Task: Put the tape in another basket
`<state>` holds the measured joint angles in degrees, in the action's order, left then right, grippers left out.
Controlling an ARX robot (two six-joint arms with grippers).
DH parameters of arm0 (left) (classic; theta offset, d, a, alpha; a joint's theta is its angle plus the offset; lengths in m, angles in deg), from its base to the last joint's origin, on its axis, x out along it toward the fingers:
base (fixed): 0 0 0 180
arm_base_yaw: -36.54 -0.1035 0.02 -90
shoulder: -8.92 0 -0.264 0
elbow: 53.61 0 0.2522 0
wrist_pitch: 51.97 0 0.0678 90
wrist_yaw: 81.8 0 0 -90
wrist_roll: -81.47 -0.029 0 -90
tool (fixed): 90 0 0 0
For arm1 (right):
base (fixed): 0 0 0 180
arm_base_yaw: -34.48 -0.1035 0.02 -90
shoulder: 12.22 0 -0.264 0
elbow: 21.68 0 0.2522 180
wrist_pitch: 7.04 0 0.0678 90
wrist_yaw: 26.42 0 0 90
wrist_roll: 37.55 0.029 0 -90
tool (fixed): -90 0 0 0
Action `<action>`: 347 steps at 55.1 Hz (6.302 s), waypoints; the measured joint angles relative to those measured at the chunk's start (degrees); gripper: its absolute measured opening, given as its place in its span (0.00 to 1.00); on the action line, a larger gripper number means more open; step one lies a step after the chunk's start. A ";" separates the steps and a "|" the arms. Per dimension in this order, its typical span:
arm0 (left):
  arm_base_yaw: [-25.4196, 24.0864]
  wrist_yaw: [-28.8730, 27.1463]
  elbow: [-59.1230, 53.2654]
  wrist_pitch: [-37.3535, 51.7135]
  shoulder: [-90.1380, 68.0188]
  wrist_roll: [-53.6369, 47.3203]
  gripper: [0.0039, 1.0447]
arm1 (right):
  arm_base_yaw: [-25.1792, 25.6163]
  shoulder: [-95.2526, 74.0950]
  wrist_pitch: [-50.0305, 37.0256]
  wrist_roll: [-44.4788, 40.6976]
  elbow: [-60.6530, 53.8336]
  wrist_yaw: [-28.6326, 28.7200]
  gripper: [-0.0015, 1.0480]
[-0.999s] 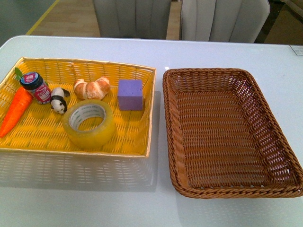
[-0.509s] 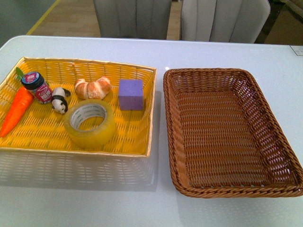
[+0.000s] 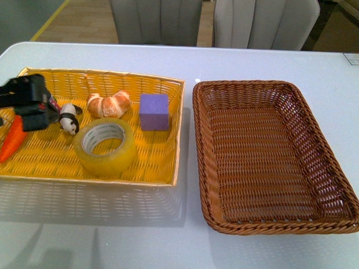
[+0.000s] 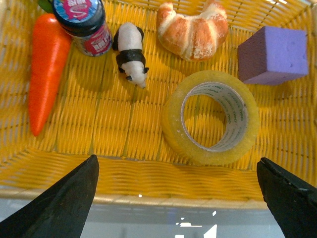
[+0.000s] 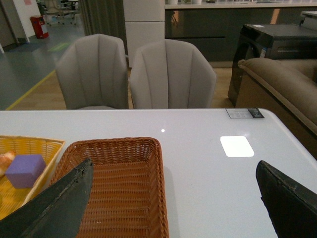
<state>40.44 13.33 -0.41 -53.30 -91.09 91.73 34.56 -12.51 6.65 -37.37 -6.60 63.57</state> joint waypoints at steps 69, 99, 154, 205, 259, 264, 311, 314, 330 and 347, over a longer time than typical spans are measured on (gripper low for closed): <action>3.54 -7.10 24.48 -6.32 -32.57 3.08 0.34 | 0.00 0.00 0.00 0.00 0.00 0.00 0.91; 3.98 -4.70 18.12 -3.74 -24.70 7.98 0.15 | 0.02 0.00 0.00 0.00 0.00 0.00 0.91; 28.20 -2.75 42.71 -17.14 -27.54 11.02 0.15 | 0.02 0.00 0.00 0.00 0.00 0.00 0.91; 33.68 -1.29 43.17 -16.22 -30.32 15.17 0.81 | 0.00 0.00 0.00 0.00 0.00 0.00 0.91; 7.34 -15.89 -24.48 45.59 26.73 -8.81 0.21 | 0.00 0.02 0.02 0.00 0.00 0.00 0.91; 5.73 -14.56 -27.36 44.48 30.29 -9.16 0.06 | 0.00 0.02 0.02 0.00 0.00 0.00 0.91; -3.69 -5.14 -38.58 21.97 64.70 -9.68 0.01 | 0.00 0.02 0.02 0.00 0.00 0.00 0.91; -3.69 -5.14 -38.58 19.91 66.97 -9.68 0.01 | 0.00 0.02 0.04 0.00 0.00 0.00 0.91; -3.69 -5.14 -38.60 11.08 76.41 -9.68 0.01 | 0.00 0.02 0.04 0.00 0.00 0.00 0.91; -3.69 -5.14 -38.62 2.84 84.76 -9.68 0.01 | 0.00 0.02 0.04 0.00 0.00 0.00 0.91</action>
<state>36.75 8.19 -39.03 -50.46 -6.32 82.05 34.56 -12.49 6.69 -37.37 -6.60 63.57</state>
